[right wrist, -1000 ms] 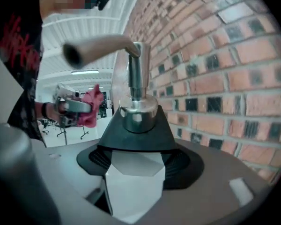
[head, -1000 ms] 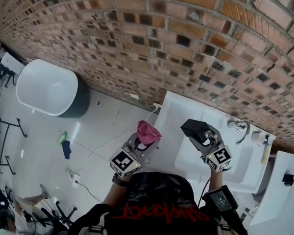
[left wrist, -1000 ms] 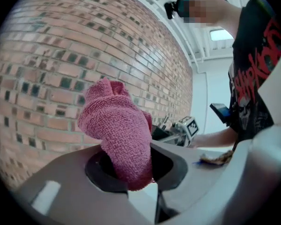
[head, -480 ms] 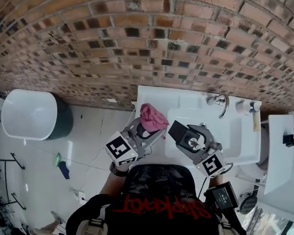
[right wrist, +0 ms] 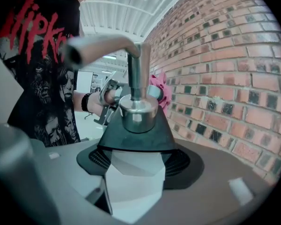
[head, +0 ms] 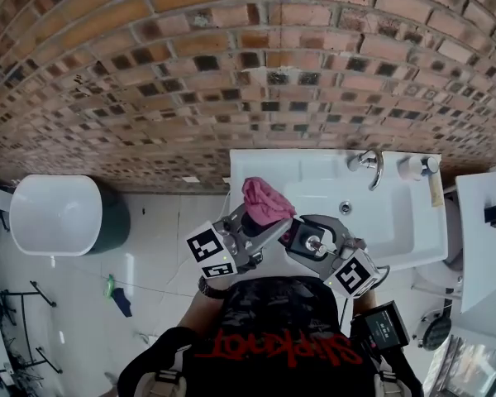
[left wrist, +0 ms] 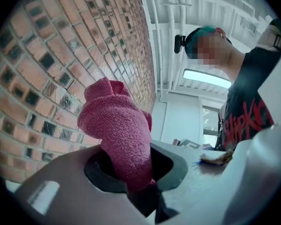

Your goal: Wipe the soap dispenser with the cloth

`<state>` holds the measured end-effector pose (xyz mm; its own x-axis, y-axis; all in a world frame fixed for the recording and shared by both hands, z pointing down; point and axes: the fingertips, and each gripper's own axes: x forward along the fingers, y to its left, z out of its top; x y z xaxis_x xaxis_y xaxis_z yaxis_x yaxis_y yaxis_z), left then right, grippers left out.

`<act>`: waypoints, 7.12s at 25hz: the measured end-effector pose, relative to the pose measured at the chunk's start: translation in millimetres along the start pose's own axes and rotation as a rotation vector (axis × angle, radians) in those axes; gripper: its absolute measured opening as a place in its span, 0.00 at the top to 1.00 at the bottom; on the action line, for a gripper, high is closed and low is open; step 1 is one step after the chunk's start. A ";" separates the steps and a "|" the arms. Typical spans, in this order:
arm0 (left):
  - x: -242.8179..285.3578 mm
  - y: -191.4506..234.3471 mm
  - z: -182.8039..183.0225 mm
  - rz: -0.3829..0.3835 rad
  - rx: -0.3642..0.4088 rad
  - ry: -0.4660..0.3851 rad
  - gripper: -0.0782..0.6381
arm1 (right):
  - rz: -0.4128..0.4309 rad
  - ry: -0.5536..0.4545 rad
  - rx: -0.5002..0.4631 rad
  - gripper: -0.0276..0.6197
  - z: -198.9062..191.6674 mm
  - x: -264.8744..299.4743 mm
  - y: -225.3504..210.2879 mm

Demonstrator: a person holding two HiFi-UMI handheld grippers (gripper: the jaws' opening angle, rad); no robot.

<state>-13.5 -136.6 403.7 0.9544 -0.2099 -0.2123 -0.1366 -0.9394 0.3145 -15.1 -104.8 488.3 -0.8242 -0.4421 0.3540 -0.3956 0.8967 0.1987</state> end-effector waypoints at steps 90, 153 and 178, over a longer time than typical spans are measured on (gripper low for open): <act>-72.2 32.7 -179.8 -0.031 0.869 1.306 0.74 | 0.088 0.228 -0.175 0.50 -26.2 7.9 16.0; -58.2 30.3 -168.3 0.012 0.980 1.304 0.75 | 0.106 0.102 -0.075 0.49 1.9 -20.4 7.9; -23.3 5.5 -27.8 0.090 0.357 0.292 0.75 | 0.048 0.006 0.094 0.49 -31.5 -8.9 -20.2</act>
<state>-29.1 -129.3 436.0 0.9622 -0.2583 0.0863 -0.2567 -0.9660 -0.0295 13.0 -119.7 510.0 -0.8407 -0.3986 0.3665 -0.3923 0.9149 0.0951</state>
